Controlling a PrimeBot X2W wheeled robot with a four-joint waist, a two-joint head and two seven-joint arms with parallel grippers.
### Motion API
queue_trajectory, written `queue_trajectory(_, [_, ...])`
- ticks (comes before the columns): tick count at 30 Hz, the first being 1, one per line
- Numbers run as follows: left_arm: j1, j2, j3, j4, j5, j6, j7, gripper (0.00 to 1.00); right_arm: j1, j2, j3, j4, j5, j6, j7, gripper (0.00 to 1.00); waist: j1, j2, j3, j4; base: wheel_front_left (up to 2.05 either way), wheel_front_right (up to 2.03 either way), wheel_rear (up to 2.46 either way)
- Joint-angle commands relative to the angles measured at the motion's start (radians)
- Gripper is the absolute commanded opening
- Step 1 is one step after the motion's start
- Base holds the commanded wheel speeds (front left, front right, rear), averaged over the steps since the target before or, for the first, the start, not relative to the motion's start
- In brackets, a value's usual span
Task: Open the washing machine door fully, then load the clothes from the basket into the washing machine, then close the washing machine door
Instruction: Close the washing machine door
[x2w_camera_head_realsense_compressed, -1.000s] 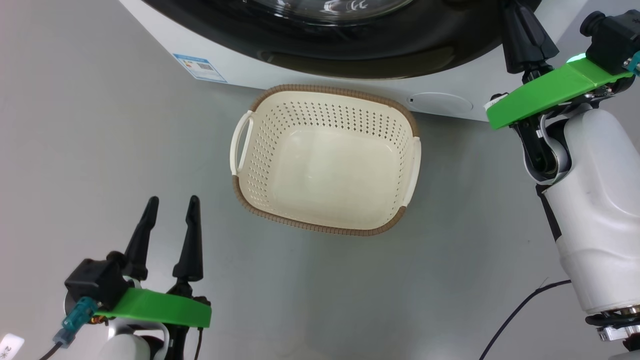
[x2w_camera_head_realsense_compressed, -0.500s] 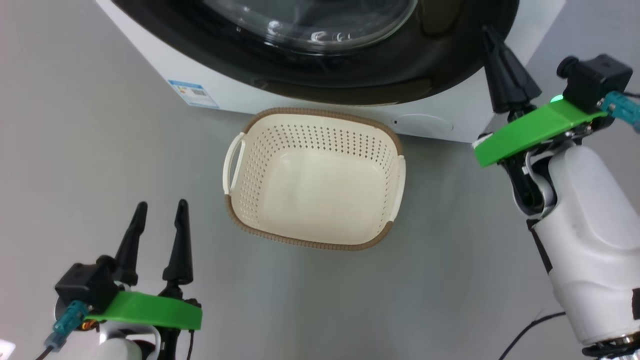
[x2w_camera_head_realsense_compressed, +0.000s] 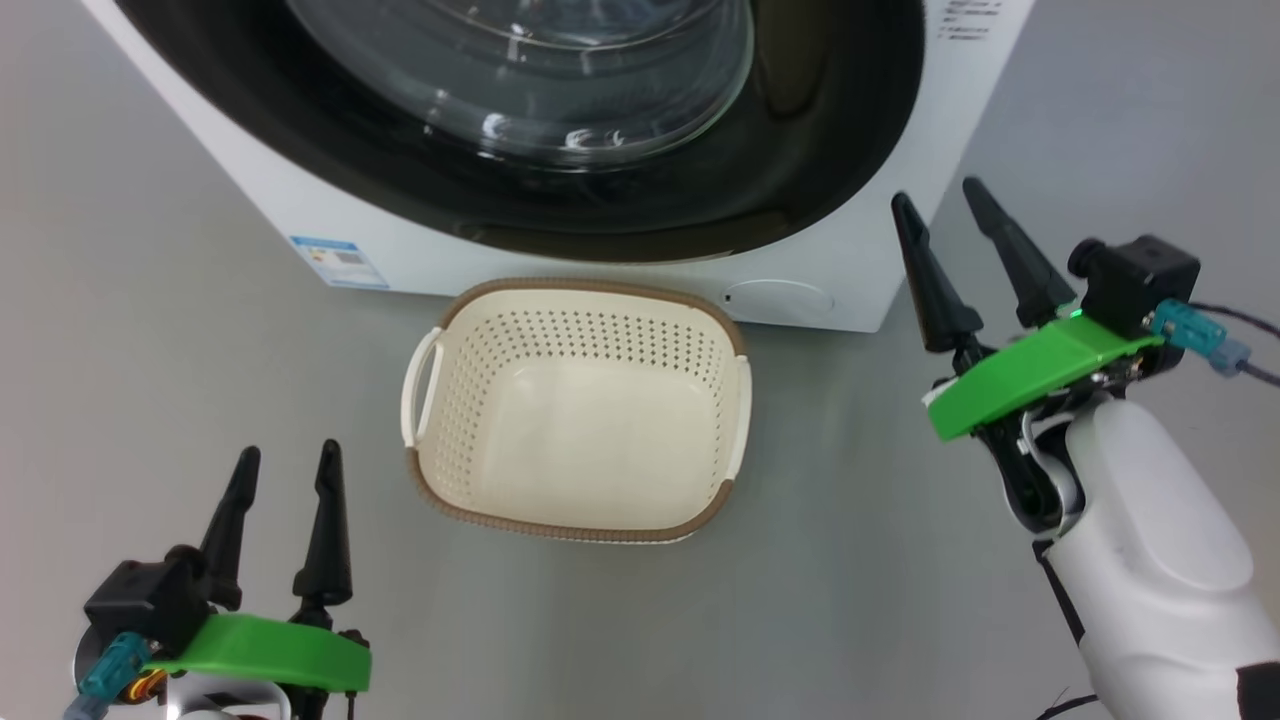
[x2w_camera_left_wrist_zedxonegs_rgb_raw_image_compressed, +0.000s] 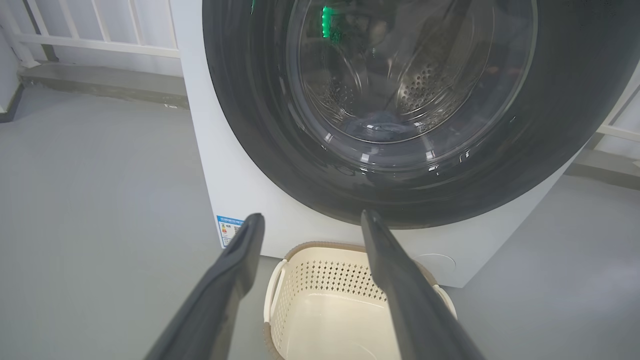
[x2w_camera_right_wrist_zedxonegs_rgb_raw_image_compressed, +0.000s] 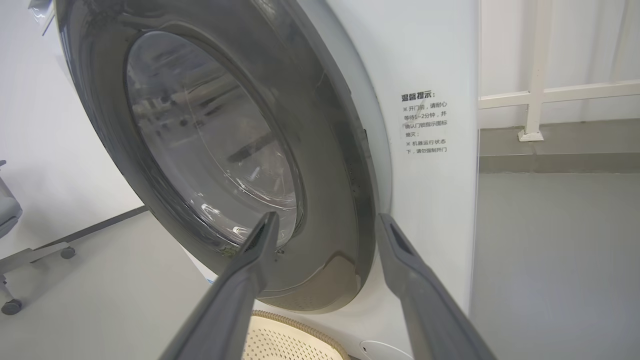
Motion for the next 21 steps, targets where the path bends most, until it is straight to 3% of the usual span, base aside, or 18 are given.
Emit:
queue_trajectory(1, [0.003, 0.032, 0.039, -0.02, 0.007, -0.003, -0.006, 1.0, 0.027, 0.013, 0.02, -0.028, 0.006, 0.001, -0.005, 1.0, 0.0, 0.0, -0.023, -0.024, 0.0, 0.0, 0.0])
queue_trajectory(21, [0.077, 0.071, 0.08, -0.01, 0.019, -0.003, -0.006, 1.0, 0.23, 0.012, -0.011, -0.043, 0.003, 0.001, -0.005, 1.0, 0.0, 0.0, -0.119, -0.153, 0.0, 0.0, 0.0])
